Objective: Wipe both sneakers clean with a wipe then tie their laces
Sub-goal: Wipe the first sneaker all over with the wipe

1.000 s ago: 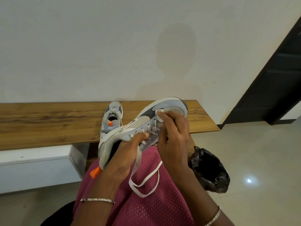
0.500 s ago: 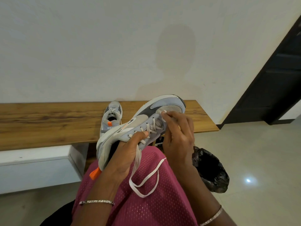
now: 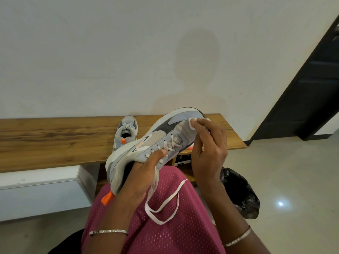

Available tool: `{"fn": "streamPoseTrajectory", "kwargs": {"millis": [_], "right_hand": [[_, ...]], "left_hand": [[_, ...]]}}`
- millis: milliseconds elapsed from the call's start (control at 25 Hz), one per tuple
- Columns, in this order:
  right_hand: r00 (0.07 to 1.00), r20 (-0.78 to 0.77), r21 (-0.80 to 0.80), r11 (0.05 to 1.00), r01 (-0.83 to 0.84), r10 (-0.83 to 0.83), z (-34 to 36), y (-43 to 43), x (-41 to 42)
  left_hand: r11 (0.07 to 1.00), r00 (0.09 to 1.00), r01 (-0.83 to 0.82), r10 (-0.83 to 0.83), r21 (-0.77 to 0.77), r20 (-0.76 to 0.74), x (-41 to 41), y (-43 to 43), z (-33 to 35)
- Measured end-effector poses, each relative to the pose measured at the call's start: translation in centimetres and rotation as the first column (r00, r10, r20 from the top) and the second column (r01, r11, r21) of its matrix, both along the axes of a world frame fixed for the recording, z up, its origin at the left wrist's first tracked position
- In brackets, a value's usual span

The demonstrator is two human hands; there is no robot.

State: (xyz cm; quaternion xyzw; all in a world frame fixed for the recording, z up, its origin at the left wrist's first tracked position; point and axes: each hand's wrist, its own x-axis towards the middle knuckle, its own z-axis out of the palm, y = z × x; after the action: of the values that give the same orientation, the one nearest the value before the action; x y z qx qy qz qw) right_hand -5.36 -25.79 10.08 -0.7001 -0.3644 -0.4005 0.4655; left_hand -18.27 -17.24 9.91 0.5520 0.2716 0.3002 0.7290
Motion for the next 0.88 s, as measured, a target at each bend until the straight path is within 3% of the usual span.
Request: {"fn": "streamPoseTrajectory", "kwargs": {"millis": [120,200,320,400,480,720,880], "right_hand": [[0.981,0.172,-0.142,0.988,-0.066,0.091,-0.2,1.0,-1.3],[0.974,0.210,-0.199,0.979,-0.045,0.087,-0.1,0.9,-1.1],[0.995,0.079,-0.099,0.993,0.062,-0.055,0.2,-0.6,1.5],[0.991,-0.115,-0.026,0.998,0.062,-0.064,0.3,-1.7,2.8],[0.975,-0.214,-0.011,0.998,0.056,-0.057,0.3,-1.8,3.0],[0.985,-0.173,0.054,0.998,0.010,-0.001,1.5,-0.7,2.1],[0.985,-0.002,-0.220,0.961,-0.170,0.174,1.6,0.7,-0.2]], "left_hand": [[0.997,0.998,0.057,-0.058,0.044,0.017,0.0,-0.5,0.2],[0.997,0.997,0.068,-0.069,0.046,0.019,0.1,-0.7,0.1],[0.999,0.999,0.044,-0.044,0.016,0.005,0.1,-0.2,-0.3],[0.999,0.999,0.046,-0.046,0.005,-0.011,0.1,0.0,-0.6],[0.999,0.999,0.041,-0.040,0.008,-0.020,0.3,-0.1,-0.7],[0.988,0.998,0.038,-0.031,0.148,-0.051,0.2,-0.3,-0.6],[0.948,0.991,0.109,-0.079,0.299,-0.109,0.1,-0.7,-1.3]]}}
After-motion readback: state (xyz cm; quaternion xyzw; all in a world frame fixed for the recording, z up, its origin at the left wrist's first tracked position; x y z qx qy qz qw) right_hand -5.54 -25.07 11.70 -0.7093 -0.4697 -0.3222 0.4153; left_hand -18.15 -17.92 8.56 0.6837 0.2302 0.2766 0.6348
